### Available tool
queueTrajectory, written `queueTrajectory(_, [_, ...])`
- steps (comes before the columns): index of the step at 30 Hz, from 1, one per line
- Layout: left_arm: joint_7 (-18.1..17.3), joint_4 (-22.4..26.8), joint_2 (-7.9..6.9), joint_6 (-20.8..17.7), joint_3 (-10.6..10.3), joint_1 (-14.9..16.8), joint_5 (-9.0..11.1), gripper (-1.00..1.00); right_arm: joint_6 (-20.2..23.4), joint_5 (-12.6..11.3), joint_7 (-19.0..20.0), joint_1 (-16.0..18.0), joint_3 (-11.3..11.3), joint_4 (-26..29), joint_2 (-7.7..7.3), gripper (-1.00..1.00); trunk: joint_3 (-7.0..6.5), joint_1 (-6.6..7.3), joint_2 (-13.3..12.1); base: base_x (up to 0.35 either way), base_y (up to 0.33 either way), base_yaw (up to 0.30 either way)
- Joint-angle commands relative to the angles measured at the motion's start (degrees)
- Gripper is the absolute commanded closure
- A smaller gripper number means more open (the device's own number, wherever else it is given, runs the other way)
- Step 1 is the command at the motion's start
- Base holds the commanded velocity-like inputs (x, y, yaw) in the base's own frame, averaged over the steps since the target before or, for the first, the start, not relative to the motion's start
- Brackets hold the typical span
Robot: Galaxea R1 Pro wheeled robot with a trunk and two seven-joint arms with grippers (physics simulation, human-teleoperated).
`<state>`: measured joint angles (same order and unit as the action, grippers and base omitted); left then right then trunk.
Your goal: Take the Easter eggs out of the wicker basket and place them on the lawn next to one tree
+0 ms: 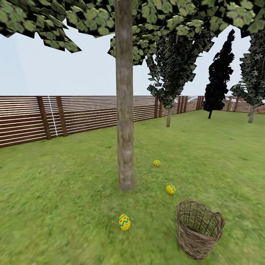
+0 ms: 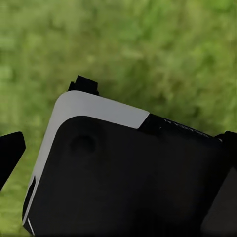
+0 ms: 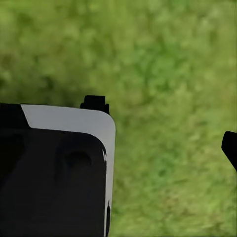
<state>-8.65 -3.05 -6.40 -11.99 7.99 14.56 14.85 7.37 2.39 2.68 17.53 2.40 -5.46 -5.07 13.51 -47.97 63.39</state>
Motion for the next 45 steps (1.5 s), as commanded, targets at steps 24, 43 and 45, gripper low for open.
queueTrajectory(24, [-0.1, -0.2, 0.57, 0.1, 0.4, -1.5, 0.2, -1.00, -2.2, 0.3, 0.2, -3.2, 0.2, -0.1, 0.39, -1.00, -4.24, 5.27, -9.6, 0.000, 0.000, 0.000])
queueTrajectory(43, [-0.2, -0.2, 1.05, 0.1, 0.4, -4.1, 0.1, -1.00, -5.9, 0.2, 0.1, -7.8, 0.2, -0.1, 1.02, -1.00, -7.65, 9.45, -17.2, 0.000, 0.000, 0.000])
queueTrajectory(45, [-0.2, -0.2, 1.25, 0.1, 0.4, -4.4, 0.0, -1.00, -5.9, 0.2, 0.1, -8.2, 0.2, -0.1, 1.02, -1.00, -8.01, 9.89, -18.0, 0.000, 0.000, 0.000])
